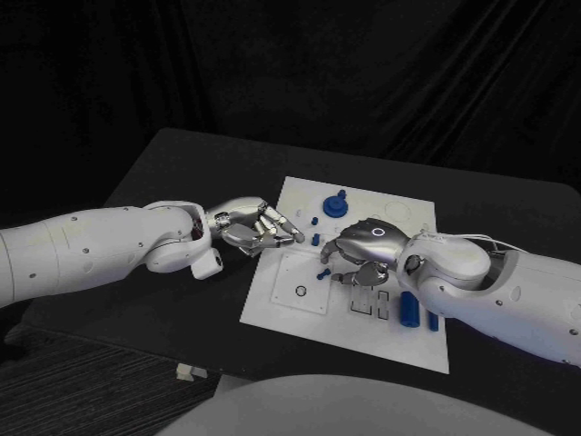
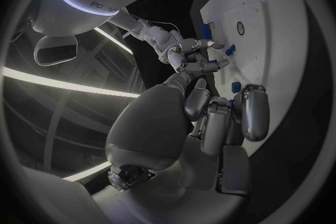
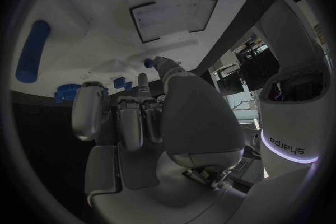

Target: Assemble the parts on the task board

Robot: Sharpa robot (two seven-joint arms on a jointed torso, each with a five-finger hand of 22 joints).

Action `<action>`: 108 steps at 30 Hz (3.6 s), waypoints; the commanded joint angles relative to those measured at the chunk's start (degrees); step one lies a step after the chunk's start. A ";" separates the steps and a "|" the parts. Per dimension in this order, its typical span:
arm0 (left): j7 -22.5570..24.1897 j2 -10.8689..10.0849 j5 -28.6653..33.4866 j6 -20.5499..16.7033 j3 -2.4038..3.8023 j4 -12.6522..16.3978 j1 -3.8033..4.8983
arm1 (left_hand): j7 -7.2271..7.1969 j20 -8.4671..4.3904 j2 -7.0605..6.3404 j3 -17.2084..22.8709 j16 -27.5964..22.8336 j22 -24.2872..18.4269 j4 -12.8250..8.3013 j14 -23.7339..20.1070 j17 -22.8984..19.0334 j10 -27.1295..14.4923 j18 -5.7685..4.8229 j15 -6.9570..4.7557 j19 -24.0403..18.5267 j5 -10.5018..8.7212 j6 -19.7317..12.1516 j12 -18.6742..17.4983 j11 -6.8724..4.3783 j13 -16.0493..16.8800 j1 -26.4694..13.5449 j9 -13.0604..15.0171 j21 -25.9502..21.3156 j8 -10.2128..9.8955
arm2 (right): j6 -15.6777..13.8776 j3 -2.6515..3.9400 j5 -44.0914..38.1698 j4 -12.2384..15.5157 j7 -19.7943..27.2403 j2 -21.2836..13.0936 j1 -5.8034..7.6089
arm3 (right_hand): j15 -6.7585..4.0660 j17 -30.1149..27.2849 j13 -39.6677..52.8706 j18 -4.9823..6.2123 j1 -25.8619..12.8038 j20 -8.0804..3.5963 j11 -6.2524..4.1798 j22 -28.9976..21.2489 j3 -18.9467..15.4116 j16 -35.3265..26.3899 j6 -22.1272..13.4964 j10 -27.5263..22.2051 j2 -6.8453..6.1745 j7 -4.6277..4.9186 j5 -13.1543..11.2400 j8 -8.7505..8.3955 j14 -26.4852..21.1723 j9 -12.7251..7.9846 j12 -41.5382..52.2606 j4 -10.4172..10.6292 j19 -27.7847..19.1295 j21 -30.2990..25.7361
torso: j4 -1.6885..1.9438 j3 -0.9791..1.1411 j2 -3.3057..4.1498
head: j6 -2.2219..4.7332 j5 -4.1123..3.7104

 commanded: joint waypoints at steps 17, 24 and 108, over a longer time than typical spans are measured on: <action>0.71 0.06 0.16 0.62 0.03 0.00 -0.19 | 0.15 0.17 -0.07 0.48 0.15 7.59 -0.13 5.84 15.09 12.89 0.02 -0.29 -0.47 0.34 0.48 11.56 -3.54 34.22 0.60 0.08 -0.30 -0.22 | 0.61 0.02 -0.35 -1.32 -0.78 0.99 -0.95 | 0.09 15.10 15.07 -0.10 -0.50 0.09 0.14 10.53 2.88 0.15 6.59 5.89 0.12 -0.22 2.56 -4.23 5.90 -5.40 0.20 -0.97 -0.07 -0.22 | 0.07 -0.03 0.03 | 0.00 0.12; 0.71 0.10 0.16 0.68 0.03 -0.03 -0.23 | 0.15 0.17 -0.07 0.48 0.15 7.59 -0.13 5.84 15.09 12.89 0.02 -0.29 -0.47 0.34 0.48 11.56 -3.54 34.22 0.60 0.08 -0.30 -0.22 | 0.46 0.02 -0.35 -1.63 -0.90 1.27 -1.12 | 0.02 15.10 15.07 -0.06 0.27 0.02 0.12 10.46 3.38 0.15 10.75 5.89 0.15 -0.45 0.34 -4.19 5.90 -5.99 0.20 -2.50 -0.21 -0.52 | 0.04 -0.02 0.03 | 0.00 0.14; -2.64 4.23 0.16 4.67 0.04 -0.57 -3.11 | 0.48 0.52 -0.71 2.29 0.15 7.65 -0.24 5.84 15.09 12.89 0.14 0.00 -0.96 0.55 -0.49 11.56 -3.29 34.22 0.94 -0.21 -0.72 -0.92 | -10.50 0.03 -0.36 1.81 -3.35 0.02 -0.85 | -0.81 15.10 15.07 -0.91 0.88 -0.80 -0.66 11.60 2.83 0.15 18.60 5.89 1.88 -1.87 6.21 -3.04 5.90 -2.64 0.20 -6.98 2.49 3.35 | 0.03 -0.01 0.02 | 0.00 -0.20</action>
